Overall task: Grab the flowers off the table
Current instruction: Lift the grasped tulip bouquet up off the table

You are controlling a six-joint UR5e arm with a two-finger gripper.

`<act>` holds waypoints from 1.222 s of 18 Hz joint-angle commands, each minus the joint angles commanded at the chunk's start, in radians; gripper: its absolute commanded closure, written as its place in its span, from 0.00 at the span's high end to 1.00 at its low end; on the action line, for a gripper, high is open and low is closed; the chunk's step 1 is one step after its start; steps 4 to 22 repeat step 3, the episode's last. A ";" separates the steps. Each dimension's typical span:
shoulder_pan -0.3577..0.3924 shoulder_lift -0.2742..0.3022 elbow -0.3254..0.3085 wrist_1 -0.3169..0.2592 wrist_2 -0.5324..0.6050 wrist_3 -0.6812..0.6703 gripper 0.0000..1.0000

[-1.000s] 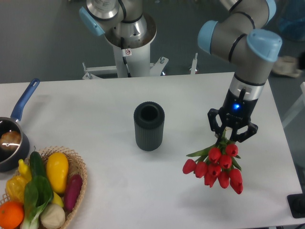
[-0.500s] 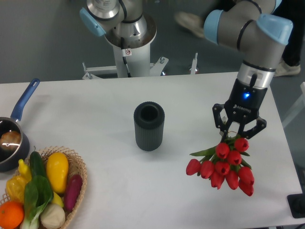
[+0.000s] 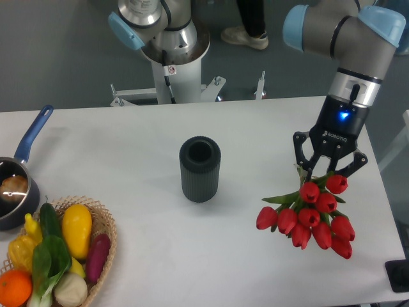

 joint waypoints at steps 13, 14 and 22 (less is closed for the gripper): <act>0.005 0.002 0.000 0.002 -0.002 0.000 0.34; 0.005 0.002 0.000 0.002 -0.002 0.000 0.34; 0.005 0.002 0.000 0.002 -0.002 0.000 0.34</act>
